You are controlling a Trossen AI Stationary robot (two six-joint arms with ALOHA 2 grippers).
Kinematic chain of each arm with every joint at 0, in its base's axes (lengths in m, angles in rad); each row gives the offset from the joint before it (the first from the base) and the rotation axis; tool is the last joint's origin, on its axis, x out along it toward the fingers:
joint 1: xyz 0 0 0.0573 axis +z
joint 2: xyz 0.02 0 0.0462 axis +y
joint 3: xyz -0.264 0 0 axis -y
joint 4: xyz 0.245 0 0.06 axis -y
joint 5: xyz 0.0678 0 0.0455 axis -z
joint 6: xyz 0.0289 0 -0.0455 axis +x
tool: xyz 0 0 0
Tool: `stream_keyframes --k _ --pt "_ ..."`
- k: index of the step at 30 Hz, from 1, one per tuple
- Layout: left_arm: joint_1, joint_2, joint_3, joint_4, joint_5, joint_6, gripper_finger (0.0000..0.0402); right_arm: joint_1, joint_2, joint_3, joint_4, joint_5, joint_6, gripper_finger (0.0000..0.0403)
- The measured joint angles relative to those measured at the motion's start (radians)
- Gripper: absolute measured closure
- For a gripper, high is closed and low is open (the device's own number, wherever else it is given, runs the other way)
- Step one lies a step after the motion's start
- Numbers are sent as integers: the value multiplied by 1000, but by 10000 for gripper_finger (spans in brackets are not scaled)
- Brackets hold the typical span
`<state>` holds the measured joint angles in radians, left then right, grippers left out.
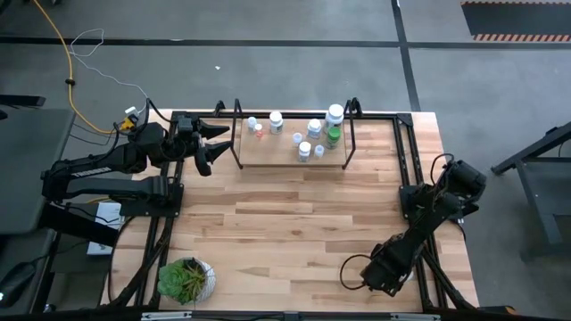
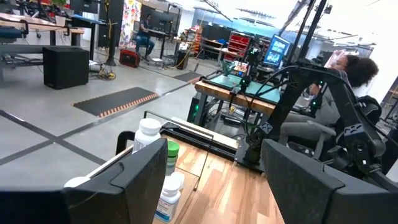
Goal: Pick and place medicine bottles onto shelf by color
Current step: Put the orange pill bottle on the shelf
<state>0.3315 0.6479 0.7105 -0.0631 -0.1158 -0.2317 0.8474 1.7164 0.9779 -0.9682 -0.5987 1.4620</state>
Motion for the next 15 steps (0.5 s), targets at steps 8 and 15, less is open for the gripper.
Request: stream_keyframes --k 8,15 --pt "0 0 0 0 0 0 151 -3 -3 1 -2 0 -4 145" --pt "0 0 0 0 -1 0 151 -15 -74 2 -3 0 -5 173"
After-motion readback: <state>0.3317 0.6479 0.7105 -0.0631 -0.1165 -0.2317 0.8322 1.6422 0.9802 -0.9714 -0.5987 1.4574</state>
